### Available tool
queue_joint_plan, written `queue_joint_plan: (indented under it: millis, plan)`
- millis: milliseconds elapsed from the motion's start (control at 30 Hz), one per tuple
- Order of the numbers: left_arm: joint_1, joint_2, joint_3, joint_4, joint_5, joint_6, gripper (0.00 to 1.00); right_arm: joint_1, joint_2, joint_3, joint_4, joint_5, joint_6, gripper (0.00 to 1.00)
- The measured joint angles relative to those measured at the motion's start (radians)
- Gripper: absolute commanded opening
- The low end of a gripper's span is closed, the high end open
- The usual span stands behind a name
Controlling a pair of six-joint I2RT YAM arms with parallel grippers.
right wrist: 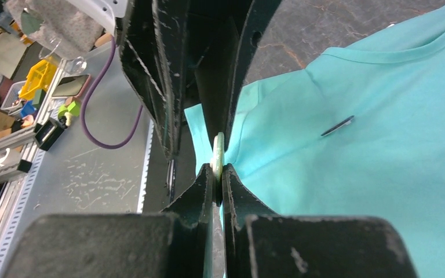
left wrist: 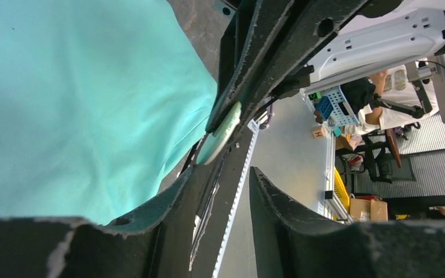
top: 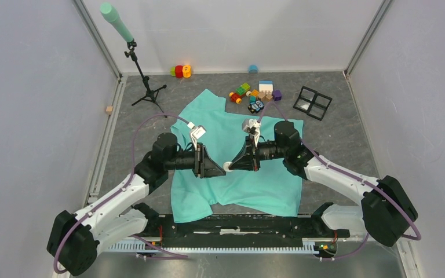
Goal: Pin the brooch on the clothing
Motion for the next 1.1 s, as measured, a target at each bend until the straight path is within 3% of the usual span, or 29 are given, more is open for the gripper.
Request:
queue_joint_plan:
  millis: [733, 967, 1100]
  plan:
    - [-0.068, 0.063, 0.029, -0.049, -0.044, 0.043, 0.36, -0.002, 0.026, 0.032, -0.078, -0.108, -0.017, 0.05]
    - [-0.077, 0.081, 0.034, -0.045, -0.041, 0.044, 0.21, -0.002, 0.038, 0.044, -0.142, -0.108, -0.060, 0.05]
    - [-0.086, 0.092, 0.034, -0.045, -0.038, 0.057, 0.19, -0.002, 0.038, 0.045, -0.166, -0.109, -0.065, 0.05]
